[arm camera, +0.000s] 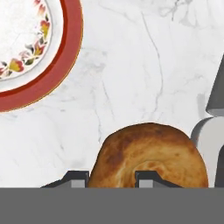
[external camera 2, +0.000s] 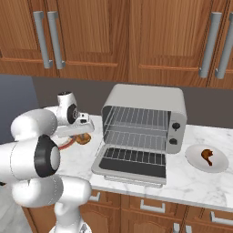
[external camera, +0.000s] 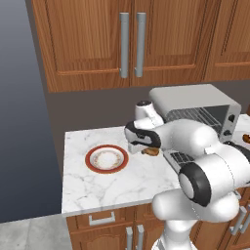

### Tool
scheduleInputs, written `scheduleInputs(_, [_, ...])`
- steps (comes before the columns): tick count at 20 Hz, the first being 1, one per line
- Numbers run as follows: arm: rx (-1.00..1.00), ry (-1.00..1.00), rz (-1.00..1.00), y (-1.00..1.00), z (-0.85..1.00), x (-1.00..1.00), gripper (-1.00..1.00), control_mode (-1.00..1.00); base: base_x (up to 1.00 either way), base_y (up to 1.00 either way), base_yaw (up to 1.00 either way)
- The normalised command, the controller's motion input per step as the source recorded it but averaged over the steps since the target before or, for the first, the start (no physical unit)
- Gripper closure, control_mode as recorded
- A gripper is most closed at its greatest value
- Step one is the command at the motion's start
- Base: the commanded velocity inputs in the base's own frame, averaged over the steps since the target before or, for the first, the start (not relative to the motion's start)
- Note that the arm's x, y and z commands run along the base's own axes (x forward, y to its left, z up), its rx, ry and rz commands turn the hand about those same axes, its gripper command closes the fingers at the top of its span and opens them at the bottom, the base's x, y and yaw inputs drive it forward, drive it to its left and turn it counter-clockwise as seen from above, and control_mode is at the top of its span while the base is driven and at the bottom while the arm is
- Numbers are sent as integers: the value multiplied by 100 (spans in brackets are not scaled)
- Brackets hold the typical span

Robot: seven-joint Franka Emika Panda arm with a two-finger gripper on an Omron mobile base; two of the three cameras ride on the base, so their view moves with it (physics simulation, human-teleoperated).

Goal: Open the toaster oven door. Place the bread on the bottom rack in the toaster oven and place the chicken drumstick on the top rack.

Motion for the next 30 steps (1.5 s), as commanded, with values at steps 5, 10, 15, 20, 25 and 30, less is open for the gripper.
scheduleInputs(5, [1,0,0,-100,2,0,100,-100,0,0,0])
scheduleInputs(10, [2,0,1,-100,0,13,100,-100,0,0,0])
scheduleInputs(15, [0,0,4,-100,0,34,100,-100,0,0,0])
scheduleInputs(20, [2,0,9,-82,-1,18,100,-100,0,0,0])
scheduleInputs(25, [4,0,10,-52,-2,20,100,-100,0,0,0])
scheduleInputs(30, [4,0,10,-30,-10,7,100,-100,0,0,0])
